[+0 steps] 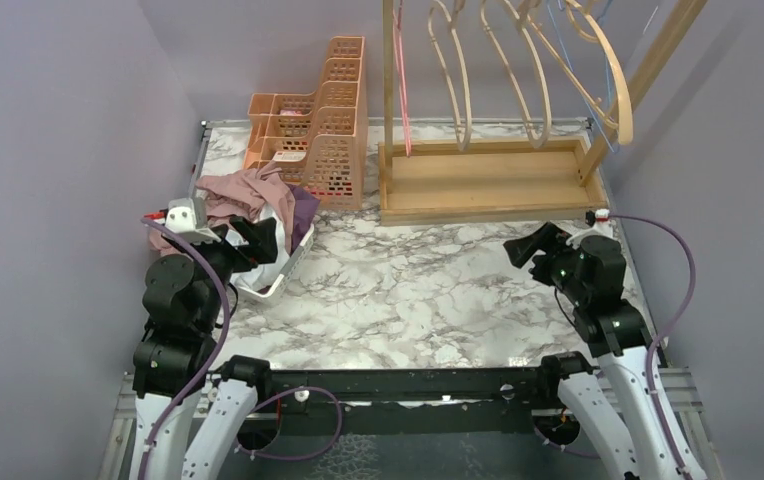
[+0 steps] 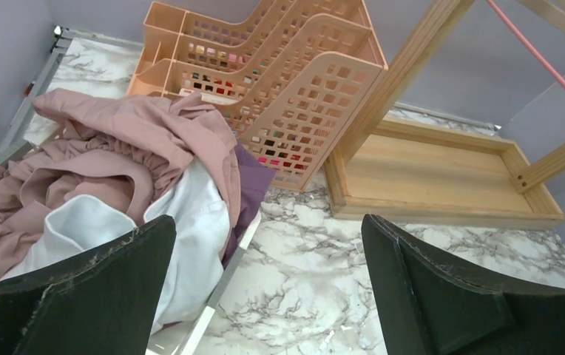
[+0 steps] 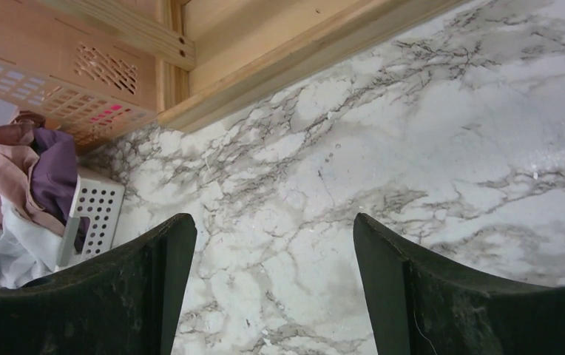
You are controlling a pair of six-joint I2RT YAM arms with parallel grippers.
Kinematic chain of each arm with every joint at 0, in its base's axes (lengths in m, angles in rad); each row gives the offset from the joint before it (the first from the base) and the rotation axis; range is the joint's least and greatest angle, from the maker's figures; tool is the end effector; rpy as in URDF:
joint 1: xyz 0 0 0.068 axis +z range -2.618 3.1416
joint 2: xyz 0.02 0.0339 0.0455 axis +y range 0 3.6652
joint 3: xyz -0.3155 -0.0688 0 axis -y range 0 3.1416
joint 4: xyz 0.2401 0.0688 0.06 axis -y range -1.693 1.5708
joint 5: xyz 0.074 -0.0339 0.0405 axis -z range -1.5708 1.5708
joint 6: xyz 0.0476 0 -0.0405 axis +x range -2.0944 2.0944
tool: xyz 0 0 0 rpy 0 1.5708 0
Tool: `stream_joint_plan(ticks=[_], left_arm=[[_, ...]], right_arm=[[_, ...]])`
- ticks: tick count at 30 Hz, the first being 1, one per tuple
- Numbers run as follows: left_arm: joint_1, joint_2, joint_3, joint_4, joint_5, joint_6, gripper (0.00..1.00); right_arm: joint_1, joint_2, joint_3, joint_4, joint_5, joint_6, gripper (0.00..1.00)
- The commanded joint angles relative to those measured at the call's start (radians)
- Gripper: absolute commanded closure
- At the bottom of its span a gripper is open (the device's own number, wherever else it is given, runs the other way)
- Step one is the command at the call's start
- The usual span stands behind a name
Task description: Place the skirt on the hanger
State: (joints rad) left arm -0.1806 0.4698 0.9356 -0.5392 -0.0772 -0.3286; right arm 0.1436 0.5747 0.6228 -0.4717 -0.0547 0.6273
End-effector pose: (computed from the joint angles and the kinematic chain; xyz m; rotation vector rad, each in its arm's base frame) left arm 0.0473 -0.0049 0.4089 -0.1814 1.6440 -0.3250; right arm 0.1015 0.0173 0.3065 0.4527 1.9853 0.5461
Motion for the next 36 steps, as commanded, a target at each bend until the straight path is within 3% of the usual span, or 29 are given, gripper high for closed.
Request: stream_joint_plan(ticks=[1, 9, 13, 16, 21, 24, 36], left_arm=[[-0.01, -0.064, -0.049, -0.042, -0.013, -0.002, 0.01], [-0.01, -0.076, -0.083, -0.072, -0.085, -0.049, 0.01], [-0.01, 0.078, -0.041, -0.132, -0.127, -0.153, 0.01], [-0.01, 0.234, -0.003, -0.243, -0.253, -0.277, 0.02], [0.014, 0.429, 0.057, -0.352, -0.376, -0.359, 0.17], [0.039, 0.452, 0.056, -0.388, -0.442, -0.367, 0.26], [0.177, 0.576, 0.014, -0.291, -0.491, -0.243, 0.29]], right_arm=[[-0.003, -0.069, 0.029, -0.18, 0.002, -0.006, 0.17], [-0.002, -0.05, 0.067, -0.2, -0.062, 0.02, 0.17], [-0.002, 0.021, 0.105, -0.246, -0.052, 0.028, 0.19], [-0.002, 0.04, 0.102, -0.235, -0.054, 0.043, 0.19], [-0.002, 0.043, 0.09, -0.186, -0.096, 0.038, 0.2], [-0.002, 0.049, 0.085, -0.177, -0.131, 0.04, 0.2], [-0.001, 0.049, 0.07, -0.14, -0.213, 0.049, 0.21]])
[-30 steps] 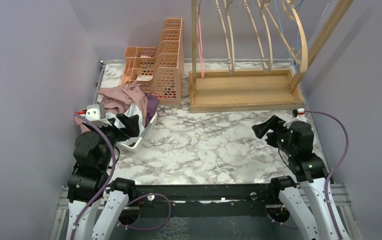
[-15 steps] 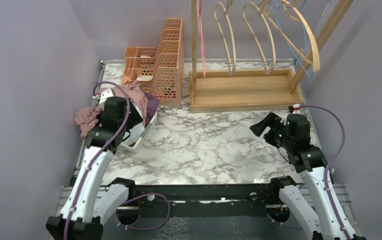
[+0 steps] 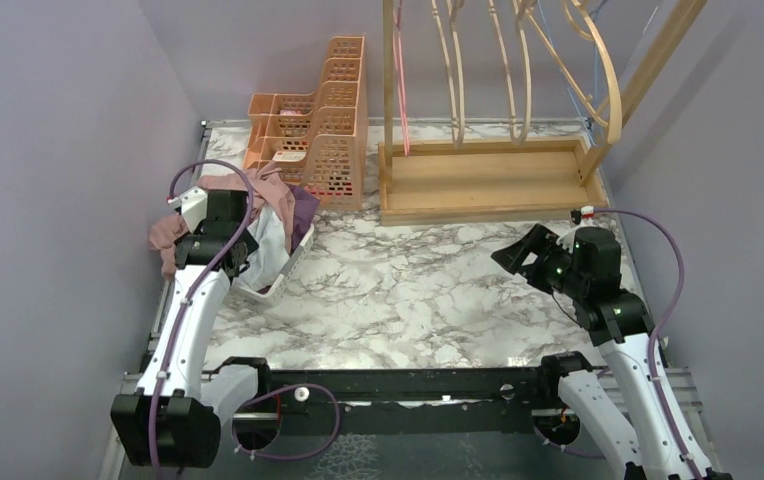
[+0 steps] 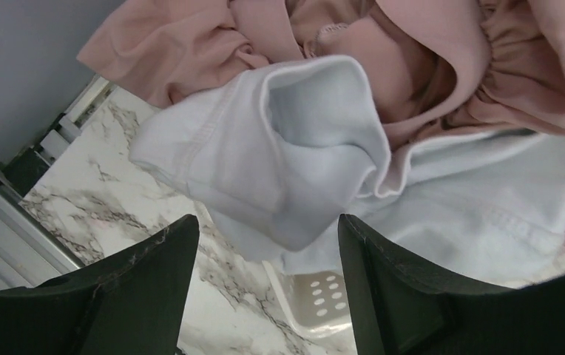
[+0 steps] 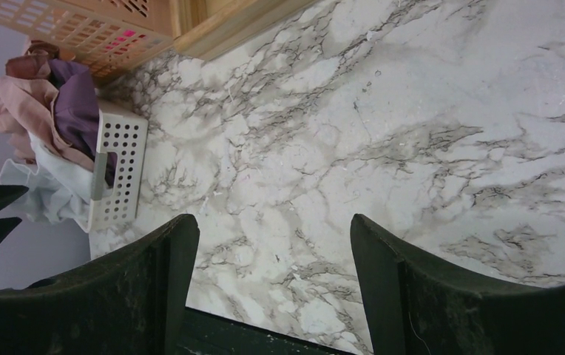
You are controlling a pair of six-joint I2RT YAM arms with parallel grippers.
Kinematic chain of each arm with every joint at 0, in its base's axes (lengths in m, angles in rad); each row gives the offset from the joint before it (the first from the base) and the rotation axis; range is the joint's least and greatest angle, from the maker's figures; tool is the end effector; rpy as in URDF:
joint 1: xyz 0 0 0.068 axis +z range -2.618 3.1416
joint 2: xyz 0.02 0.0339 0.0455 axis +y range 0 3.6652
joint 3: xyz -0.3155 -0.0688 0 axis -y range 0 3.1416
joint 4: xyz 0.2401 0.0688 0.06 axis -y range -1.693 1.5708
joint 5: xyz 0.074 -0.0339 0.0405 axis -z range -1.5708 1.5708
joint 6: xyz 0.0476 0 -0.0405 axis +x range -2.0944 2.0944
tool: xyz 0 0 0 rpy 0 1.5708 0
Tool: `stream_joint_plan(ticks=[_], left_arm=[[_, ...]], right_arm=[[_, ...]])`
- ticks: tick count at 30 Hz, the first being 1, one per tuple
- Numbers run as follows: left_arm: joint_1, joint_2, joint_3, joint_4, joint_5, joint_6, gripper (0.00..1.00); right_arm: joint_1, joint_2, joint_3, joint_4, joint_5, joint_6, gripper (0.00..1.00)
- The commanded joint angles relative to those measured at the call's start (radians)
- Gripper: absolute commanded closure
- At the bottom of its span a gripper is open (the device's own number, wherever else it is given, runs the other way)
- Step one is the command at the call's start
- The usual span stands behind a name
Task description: Place the skirt on the hanger
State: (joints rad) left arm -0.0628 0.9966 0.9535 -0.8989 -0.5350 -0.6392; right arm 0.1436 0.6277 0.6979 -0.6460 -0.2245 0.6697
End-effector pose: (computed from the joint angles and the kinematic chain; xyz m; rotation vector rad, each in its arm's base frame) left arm 0.1599 0.0143 0.3350 -0.8713 2.2001 0.3431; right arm 0.0984 0.0249 0.3099 0.4445 2.1717 0.7043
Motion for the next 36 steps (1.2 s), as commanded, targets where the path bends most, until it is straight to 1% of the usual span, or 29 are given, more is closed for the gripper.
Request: stream_joint_plan(ticks=[1, 3, 4, 7, 8, 10, 12, 15, 16, 17, 19, 22, 27, 29, 32, 36], left_arm=[[0.073, 0.06, -0.006, 0.087, -0.028, 0.084, 0.34], [0.096, 0.074, 0.002, 0.108, -0.023, 0.117, 0.48], [0.104, 0.077, 0.011, 0.113, -0.025, 0.137, 0.59], [0.112, 0.065, 0.043, 0.123, -0.041, 0.209, 0.98], [0.112, 0.059, 0.064, 0.12, -0.033, 0.245, 1.0], [0.112, 0.032, 0.121, 0.117, 0.023, 0.321, 1.0], [0.112, 0.0, 0.204, 0.098, 0.109, 0.386, 1.0], [0.079, -0.024, 0.332, 0.059, 0.216, 0.426, 1.0], [0.067, -0.029, 0.365, 0.058, 0.27, 0.439, 1.0], [0.054, -0.034, 0.39, 0.06, 0.365, 0.45, 1.0], [0.03, -0.045, 0.458, 0.078, 0.513, 0.471, 1.0], [-0.009, -0.054, 0.541, 0.111, 0.7, 0.505, 1.0], [-0.061, -0.067, 0.679, 0.177, 0.998, 0.563, 1.0], [-0.084, -0.074, 0.713, 0.208, 1.095, 0.568, 1.0], [-0.119, -0.09, 0.735, 0.268, 1.243, 0.553, 1.0], [-0.155, -0.115, 0.714, 0.422, 1.406, 0.454, 1.0]], right_arm=[[-0.001, -0.005, -0.005, 0.034, -0.046, 0.007, 0.21], [-0.001, -0.008, -0.005, 0.031, -0.047, 0.012, 0.21], [-0.002, -0.008, -0.004, 0.029, -0.048, 0.013, 0.21], [-0.001, -0.01, 0.009, 0.019, -0.047, 0.012, 0.21], [-0.001, -0.007, 0.017, 0.014, -0.046, 0.01, 0.21], [-0.002, -0.001, 0.031, 0.007, -0.043, 0.004, 0.21], [-0.001, 0.009, 0.043, 0.001, -0.041, -0.003, 0.21], [0.005, 0.032, 0.058, 0.005, -0.059, -0.008, 0.21], [0.011, 0.041, 0.063, 0.013, -0.066, -0.006, 0.21], [0.016, 0.049, 0.067, 0.021, -0.074, -0.003, 0.22], [0.024, 0.063, 0.076, 0.032, -0.073, 0.003, 0.22], [0.025, 0.075, 0.081, 0.049, -0.051, 0.02, 0.24], [0.025, 0.085, 0.081, 0.117, -0.096, 0.029, 0.24], [0.025, 0.095, 0.09, 0.121, -0.122, 0.037, 0.24], [0.024, 0.117, 0.109, 0.126, -0.189, 0.008, 0.23], [0.025, 0.135, 0.126, 0.119, -0.215, -0.014, 0.19]])
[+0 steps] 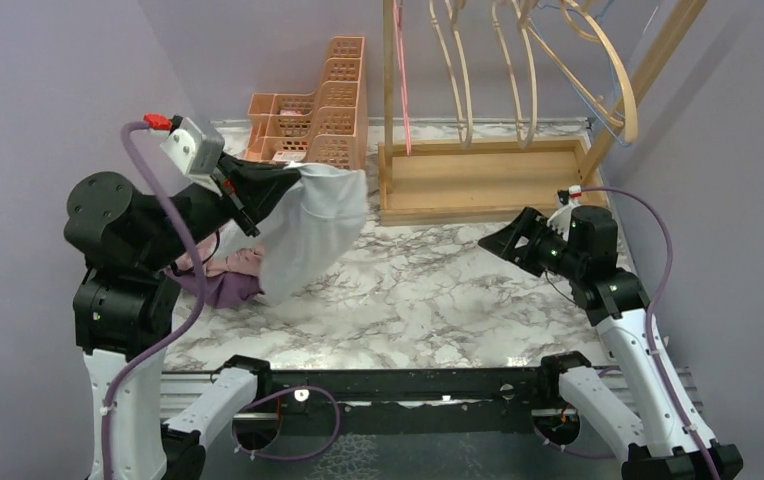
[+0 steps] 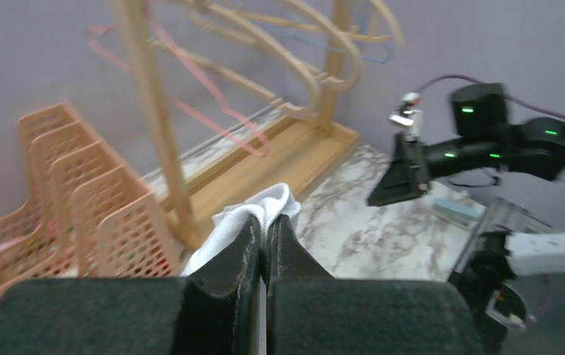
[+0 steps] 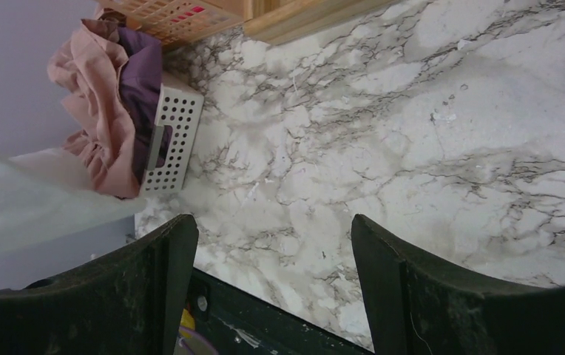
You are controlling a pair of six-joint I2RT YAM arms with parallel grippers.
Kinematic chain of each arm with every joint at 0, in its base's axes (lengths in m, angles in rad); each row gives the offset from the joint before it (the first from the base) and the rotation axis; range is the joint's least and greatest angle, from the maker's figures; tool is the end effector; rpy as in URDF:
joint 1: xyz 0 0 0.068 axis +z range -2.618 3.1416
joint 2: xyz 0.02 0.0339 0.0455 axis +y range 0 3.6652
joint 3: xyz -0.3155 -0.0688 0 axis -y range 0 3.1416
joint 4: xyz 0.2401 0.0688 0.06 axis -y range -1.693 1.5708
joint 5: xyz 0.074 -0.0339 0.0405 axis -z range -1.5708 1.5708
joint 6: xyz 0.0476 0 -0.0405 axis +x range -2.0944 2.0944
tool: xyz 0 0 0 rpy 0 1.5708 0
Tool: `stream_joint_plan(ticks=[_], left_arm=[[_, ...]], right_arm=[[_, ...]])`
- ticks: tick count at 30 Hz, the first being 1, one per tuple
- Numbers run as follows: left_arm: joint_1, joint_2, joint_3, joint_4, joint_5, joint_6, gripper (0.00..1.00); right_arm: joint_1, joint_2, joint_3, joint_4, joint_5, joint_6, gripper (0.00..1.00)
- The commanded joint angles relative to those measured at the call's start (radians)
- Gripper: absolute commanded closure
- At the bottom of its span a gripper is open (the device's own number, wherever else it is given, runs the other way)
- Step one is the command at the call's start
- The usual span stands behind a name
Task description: Place the skirt on the hanger
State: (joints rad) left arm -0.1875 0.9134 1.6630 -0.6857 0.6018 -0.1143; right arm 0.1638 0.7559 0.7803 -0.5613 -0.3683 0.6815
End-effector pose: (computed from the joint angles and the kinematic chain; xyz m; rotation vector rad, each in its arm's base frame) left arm 0.0687 -0.0405 0.5780 0.5433 1.4607 -0.6911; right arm 0.1262 0.0382 0.3352 0.3356 2.1710 0.8805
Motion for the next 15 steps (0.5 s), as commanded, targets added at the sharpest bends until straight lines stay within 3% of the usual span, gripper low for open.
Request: stream_joint_plan(ticks=[1, 5, 8, 12, 15], left_arm=[[-0.038, -0.042, -0.018, 0.258, 0.284, -0.102, 1.0], [-0.06, -0.068, -0.151, 0.359, 0.267, -0.199, 1.0], [-0.063, -0.087, -0.358, 0.389, 0.205, -0.307, 1.0], [-0.063, -0.102, -0.677, 0.361, 0.128, -0.434, 1.0], [-0.062, -0.132, -0.824, 0.279, -0.007, -0.482, 1.0]], right_arm=[[0.005, 0.007, 0.046, 0.035, -0.074, -0.031, 0.18], [0.005, -0.005, 0.043, 0.035, -0.093, -0.05, 0.09], [0.005, -0.003, 0.024, 0.032, -0.123, -0.072, 0.07], [0.005, 0.023, -0.017, -0.008, -0.145, -0.085, 0.07], [0.004, 0.07, -0.053, -0.045, -0.161, -0.09, 0.09]])
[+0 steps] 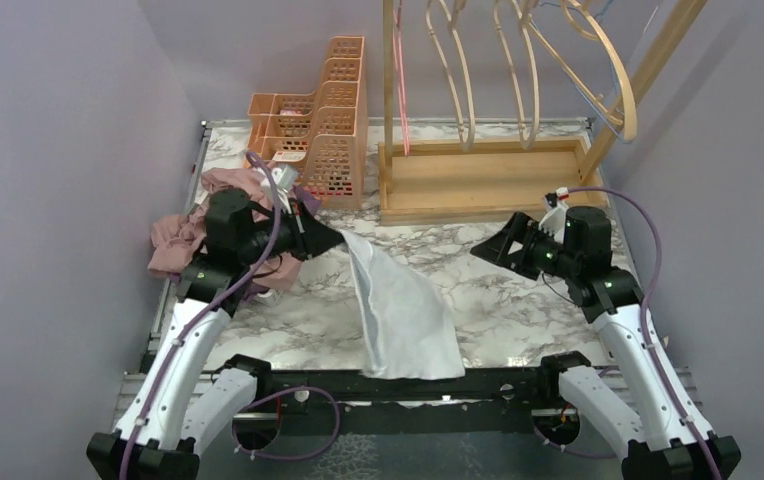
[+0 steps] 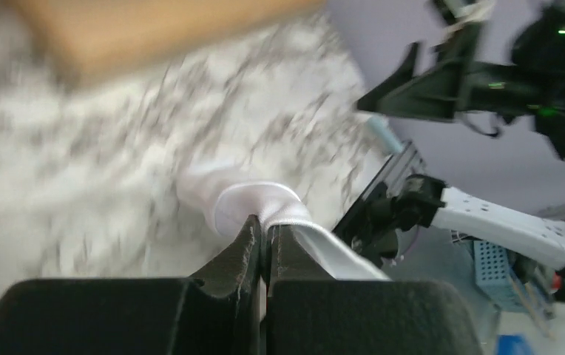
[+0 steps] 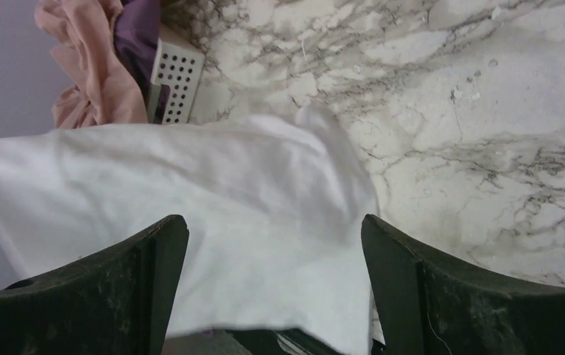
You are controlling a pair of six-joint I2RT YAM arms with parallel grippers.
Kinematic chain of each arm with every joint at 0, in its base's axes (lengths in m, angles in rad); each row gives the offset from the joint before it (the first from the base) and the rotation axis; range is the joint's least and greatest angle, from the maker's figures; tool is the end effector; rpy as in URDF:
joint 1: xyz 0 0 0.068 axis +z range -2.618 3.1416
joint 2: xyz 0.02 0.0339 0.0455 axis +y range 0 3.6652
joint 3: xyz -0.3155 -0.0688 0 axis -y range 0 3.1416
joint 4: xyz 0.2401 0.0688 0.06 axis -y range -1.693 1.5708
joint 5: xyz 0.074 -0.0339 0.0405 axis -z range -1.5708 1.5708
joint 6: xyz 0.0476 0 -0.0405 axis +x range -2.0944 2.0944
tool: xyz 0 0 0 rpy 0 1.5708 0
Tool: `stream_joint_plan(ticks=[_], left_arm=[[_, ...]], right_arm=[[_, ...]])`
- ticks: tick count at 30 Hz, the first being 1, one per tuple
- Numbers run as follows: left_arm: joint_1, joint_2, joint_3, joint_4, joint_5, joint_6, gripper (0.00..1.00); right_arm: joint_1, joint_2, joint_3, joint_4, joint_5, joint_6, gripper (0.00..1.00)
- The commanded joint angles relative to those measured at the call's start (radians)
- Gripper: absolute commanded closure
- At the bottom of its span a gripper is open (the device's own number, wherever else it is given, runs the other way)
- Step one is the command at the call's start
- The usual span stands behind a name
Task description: Place the skirt on the hanger
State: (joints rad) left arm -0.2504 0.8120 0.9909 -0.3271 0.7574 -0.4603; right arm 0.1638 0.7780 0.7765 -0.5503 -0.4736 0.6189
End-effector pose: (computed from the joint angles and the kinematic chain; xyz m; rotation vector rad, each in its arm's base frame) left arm 0.1236 -0.0654 0.4282 0.4073 1.7763 -1.1599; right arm 0.1292 0.0434 0.3336 0.2061 2.1977 0.9542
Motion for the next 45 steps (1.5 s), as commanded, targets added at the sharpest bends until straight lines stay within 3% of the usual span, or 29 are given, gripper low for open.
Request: stream_joint_plan(ticks=[1, 5, 10, 18, 23, 27, 29, 32, 36, 37, 41, 45], left_arm=[[0.002, -0.044, -0.177, -0.112, -0.214, -0.151, 1.0], [0.0, -0.066, -0.221, -0.212, -0.376, -0.19, 1.0], [0.001, -0.05, -0.241, -0.256, -0.424, -0.209, 1.0], [0.001, -0.015, -0.209, -0.297, -0.496, -0.16, 1.0], [0.0, 0.001, -0.193, -0.313, -0.496, -0.133, 1.0], [0.001, 0.011, -0.184, -0.327, -0.496, -0.109, 1.0], [0.0, 0.015, -0.185, -0.328, -0.498, -0.102, 1.0], [0.0, 0.022, -0.186, -0.328, -0.498, -0.091, 1.0], [0.0, 0.031, -0.174, -0.334, -0.507, -0.062, 1.0], [0.0, 0.034, -0.171, -0.335, -0.509, -0.056, 1.0], [0.0, 0.045, -0.15, -0.339, -0.514, -0.027, 1.0], [0.001, 0.054, -0.119, -0.34, -0.512, -0.006, 1.0]], right_arm=[[0.005, 0.066, -0.064, -0.067, -0.06, -0.027, 0.1], [0.011, 0.129, -0.141, -0.058, -0.025, -0.007, 0.16], [0.075, 0.207, -0.21, 0.027, 0.001, 0.046, 0.18], [0.435, 0.501, -0.121, 0.206, 0.273, 0.16, 0.21], [0.457, 0.565, -0.103, 0.313, 0.448, 0.202, 0.24], [0.457, 0.644, -0.086, 0.405, 0.458, 0.141, 0.25], [0.457, 0.71, -0.07, 0.468, 0.377, 0.088, 0.27], [0.459, 0.824, -0.022, 0.517, 0.263, 0.042, 0.33], [0.459, 0.913, 0.015, 0.563, 0.227, 0.038, 0.46], [0.459, 0.925, 0.02, 0.57, 0.234, 0.044, 0.53], [0.459, 0.891, 0.002, 0.576, 0.322, 0.081, 0.97], [0.459, 0.713, -0.064, 0.509, 0.48, 0.138, 0.99]])
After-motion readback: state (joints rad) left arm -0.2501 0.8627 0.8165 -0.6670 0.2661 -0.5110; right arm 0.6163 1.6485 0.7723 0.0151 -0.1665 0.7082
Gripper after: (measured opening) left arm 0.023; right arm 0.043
